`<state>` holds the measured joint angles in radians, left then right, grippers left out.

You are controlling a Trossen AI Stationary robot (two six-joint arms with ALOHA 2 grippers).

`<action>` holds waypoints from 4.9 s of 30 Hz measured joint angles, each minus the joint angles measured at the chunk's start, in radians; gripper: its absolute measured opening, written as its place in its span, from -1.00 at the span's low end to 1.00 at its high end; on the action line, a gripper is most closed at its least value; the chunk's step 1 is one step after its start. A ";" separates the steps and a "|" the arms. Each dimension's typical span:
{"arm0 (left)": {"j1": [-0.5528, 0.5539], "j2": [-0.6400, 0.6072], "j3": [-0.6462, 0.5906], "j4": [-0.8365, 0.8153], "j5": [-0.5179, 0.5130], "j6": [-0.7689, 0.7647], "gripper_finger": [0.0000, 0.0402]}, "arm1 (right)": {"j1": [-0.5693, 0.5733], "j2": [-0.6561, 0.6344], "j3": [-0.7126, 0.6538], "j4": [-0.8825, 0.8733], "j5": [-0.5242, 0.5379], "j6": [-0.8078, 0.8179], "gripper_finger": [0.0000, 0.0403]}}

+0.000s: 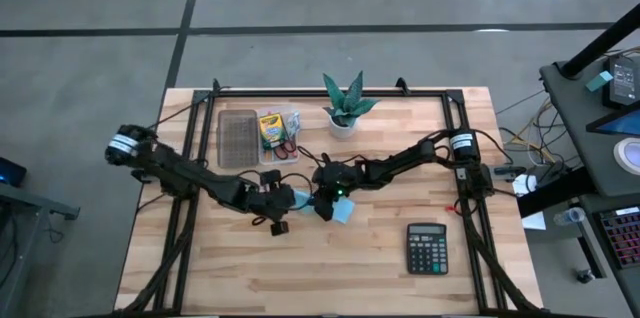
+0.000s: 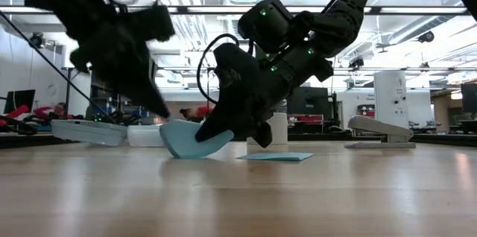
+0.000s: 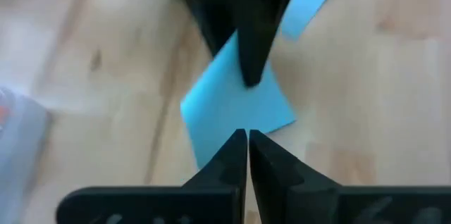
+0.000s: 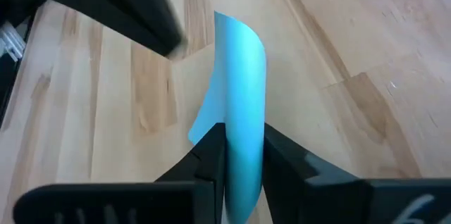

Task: Pack school essentials
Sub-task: Put the left blue sticky note into the black supply box, then put the blue sticky note into the black supply box

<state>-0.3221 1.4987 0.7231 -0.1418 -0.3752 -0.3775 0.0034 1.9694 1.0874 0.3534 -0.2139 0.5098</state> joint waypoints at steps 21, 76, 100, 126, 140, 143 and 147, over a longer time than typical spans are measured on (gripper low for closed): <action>-0.044 -0.651 -0.250 0.286 -0.580 0.514 -1.00 | -0.102 -0.053 0.399 -0.528 0.205 -0.334 -0.69; -0.044 -0.734 -0.311 0.375 -0.582 0.620 -1.00 | -0.224 0.226 0.673 -0.464 0.293 -0.282 0.24; -0.044 -0.722 -0.311 0.412 -0.575 0.621 -1.00 | -0.005 -0.215 0.468 -0.833 0.349 -0.547 0.09; -0.045 -0.107 -0.018 0.838 -0.439 0.548 -1.00 | 0.226 -1.115 -0.691 0.068 0.348 -0.678 0.09; -0.026 0.240 0.337 0.353 -0.029 0.074 -1.00 | 0.226 -1.484 -0.820 -0.039 0.348 -0.722 0.09; -0.019 0.288 0.424 0.201 0.029 0.045 -1.00 | 0.225 -1.528 -0.847 -0.037 0.348 -0.735 0.09; -0.010 0.341 0.505 0.081 0.130 0.042 -0.99 | 0.225 -1.566 -0.872 -0.027 0.348 -0.745 0.09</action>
<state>-0.3324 1.8401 1.2286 -0.0603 -0.2456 -0.3351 0.2287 0.4029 0.2157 0.3263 0.1341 -0.2351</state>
